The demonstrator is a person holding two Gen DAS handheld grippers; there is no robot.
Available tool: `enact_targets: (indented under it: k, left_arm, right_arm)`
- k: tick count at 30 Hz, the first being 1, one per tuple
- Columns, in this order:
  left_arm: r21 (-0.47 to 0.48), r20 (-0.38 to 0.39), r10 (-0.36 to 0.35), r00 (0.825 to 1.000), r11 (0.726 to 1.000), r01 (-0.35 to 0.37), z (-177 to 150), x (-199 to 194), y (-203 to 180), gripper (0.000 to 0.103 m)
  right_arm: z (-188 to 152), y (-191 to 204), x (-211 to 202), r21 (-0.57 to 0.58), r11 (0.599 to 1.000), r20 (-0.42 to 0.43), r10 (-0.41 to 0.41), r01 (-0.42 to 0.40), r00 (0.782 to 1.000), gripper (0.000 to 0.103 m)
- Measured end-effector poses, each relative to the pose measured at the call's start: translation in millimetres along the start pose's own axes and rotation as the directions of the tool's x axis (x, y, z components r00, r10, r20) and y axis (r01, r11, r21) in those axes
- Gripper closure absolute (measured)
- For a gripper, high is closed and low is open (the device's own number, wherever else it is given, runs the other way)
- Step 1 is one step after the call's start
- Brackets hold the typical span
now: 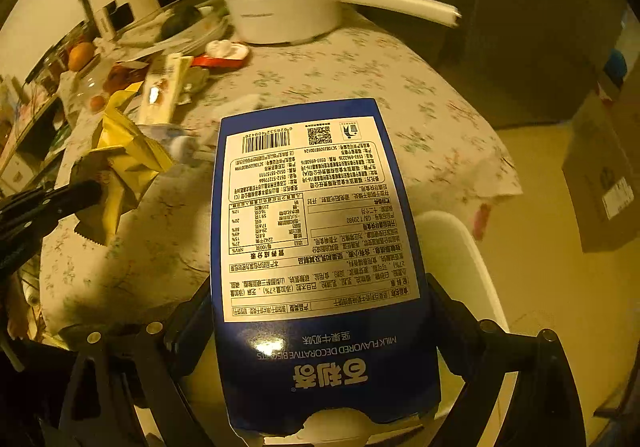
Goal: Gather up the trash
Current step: 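Carry the yellow wrapper and blue box over the bin and release both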
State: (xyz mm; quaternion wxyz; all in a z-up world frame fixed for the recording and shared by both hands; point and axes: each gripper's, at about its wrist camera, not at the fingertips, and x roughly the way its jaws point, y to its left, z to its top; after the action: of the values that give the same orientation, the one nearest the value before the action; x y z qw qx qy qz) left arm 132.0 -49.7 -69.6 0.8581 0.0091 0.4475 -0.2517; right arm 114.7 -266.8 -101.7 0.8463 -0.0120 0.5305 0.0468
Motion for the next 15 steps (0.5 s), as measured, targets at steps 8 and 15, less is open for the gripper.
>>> enact_targets:
  k: [8,15]
  left_arm:
    - [0.052,-0.040,-0.042,0.998,0.998,0.044,2.7,22.6,-35.0,0.101]
    - [0.099,-0.089,-0.068,0.994,0.992,0.077,-0.1,43.1,-62.6,0.101]
  right_arm:
    - [-20.9,-43.9,11.8,0.064,0.997,-0.062,-0.035,0.039,0.997,0.008]
    - [-47.5,-75.6,41.7,0.096,0.992,-0.211,-0.064,0.086,0.975,0.007]
